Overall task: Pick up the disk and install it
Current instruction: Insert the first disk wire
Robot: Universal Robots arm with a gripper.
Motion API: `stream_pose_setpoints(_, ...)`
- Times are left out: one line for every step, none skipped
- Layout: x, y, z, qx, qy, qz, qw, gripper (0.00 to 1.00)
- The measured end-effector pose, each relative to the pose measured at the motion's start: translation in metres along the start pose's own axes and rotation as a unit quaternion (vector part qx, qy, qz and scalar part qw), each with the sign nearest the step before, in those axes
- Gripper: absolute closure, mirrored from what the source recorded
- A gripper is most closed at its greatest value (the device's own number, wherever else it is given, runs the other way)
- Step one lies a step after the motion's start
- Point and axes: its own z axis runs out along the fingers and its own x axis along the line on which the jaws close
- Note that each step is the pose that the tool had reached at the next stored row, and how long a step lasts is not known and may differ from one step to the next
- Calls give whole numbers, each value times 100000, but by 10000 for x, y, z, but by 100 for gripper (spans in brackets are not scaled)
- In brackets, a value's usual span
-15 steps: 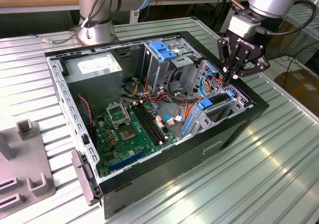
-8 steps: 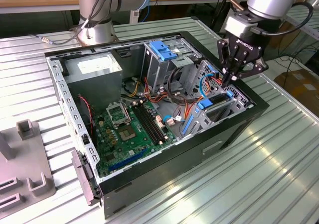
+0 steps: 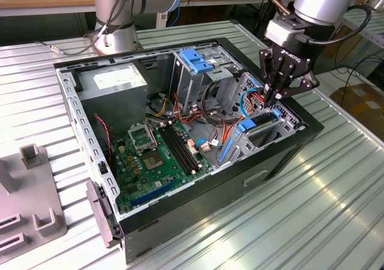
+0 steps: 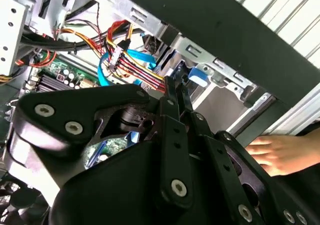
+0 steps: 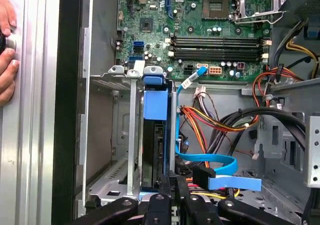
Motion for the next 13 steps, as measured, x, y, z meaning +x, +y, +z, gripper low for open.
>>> stream_pose_setpoints(-1,2,5,4,-156,49,100000,84)
stream_pose_setpoints(0,2,10,9,-392,93,99999,84)
stream_pose_setpoints(6,6,14,12,-651,112,99998,84)
stream_pose_setpoints(27,13,21,15,-738,119,99997,84)
stream_pose_setpoints(39,17,24,18,-744,114,99997,84)
stream_pose_setpoints(49,20,27,17,-748,110,99997,84)
stream_pose_setpoints(61,24,29,16,-744,108,99997,84)
stream_pose_setpoints(71,29,31,17,-744,111,99997,84)
stream_pose_setpoints(79,33,32,16,-746,111,99997,84)
stream_pose_setpoints(88,37,33,16,-745,111,99997,84)
stream_pose_setpoints(100,48,35,14,-751,111,99997,84)
stream_pose_setpoints(107,54,35,18,-746,108,99997,84)
stream_pose_setpoints(114,64,37,34,-756,57,99997,84)
